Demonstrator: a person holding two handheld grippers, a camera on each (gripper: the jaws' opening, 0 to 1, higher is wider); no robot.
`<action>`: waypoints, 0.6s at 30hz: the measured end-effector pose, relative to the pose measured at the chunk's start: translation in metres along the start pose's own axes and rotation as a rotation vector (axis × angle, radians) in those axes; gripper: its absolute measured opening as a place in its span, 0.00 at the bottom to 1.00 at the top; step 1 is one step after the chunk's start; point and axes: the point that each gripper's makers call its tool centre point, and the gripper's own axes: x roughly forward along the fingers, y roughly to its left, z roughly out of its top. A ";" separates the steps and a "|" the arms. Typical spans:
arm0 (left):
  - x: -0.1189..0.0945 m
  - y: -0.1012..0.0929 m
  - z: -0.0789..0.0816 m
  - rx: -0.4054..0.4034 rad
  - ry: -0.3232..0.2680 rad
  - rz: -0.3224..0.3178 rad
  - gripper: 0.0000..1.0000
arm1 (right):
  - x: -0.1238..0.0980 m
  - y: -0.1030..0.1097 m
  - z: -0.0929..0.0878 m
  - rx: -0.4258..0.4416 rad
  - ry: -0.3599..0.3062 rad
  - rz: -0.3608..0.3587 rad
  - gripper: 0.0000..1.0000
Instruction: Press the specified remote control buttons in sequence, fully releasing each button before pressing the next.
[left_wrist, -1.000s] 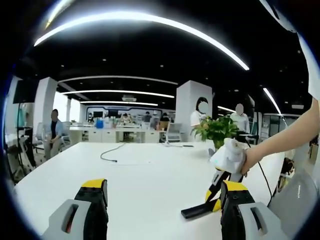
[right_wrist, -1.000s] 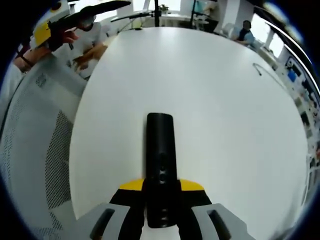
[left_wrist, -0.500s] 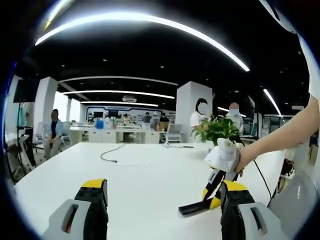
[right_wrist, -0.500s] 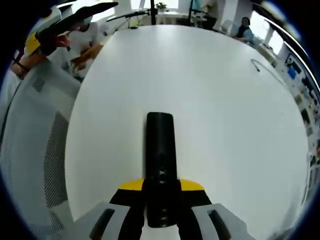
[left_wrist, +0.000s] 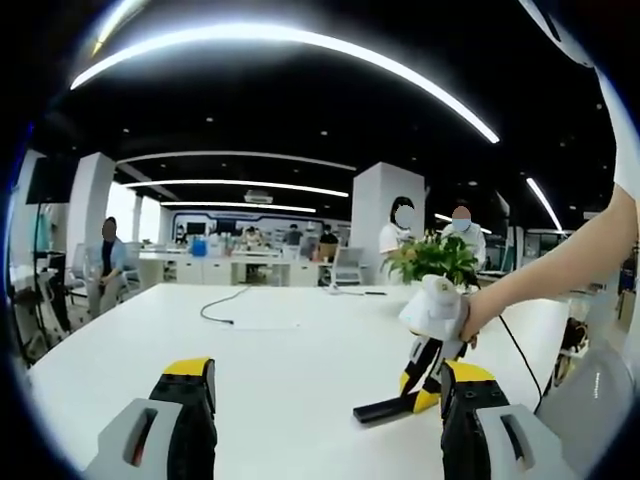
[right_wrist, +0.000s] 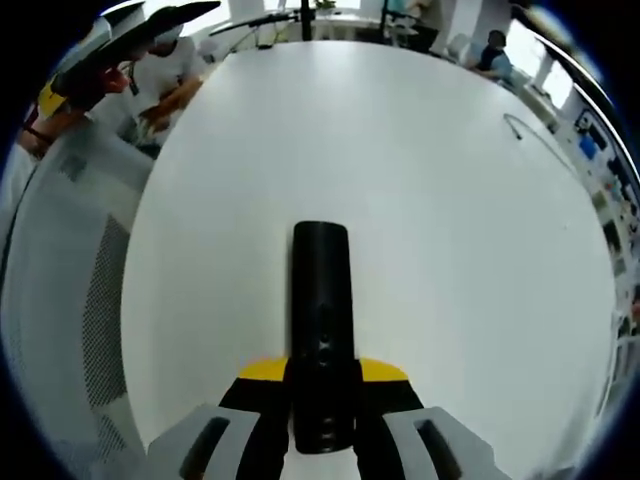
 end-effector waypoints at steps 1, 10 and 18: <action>0.000 0.000 0.000 0.000 0.000 -0.001 0.96 | 0.000 -0.001 0.000 0.001 0.002 0.000 0.21; 0.000 0.000 0.000 -0.001 -0.004 0.000 0.96 | 0.000 -0.006 0.000 -0.006 0.021 0.001 0.21; 0.001 -0.004 -0.001 0.004 0.008 -0.016 0.96 | 0.000 -0.013 -0.001 -0.002 0.027 0.001 0.21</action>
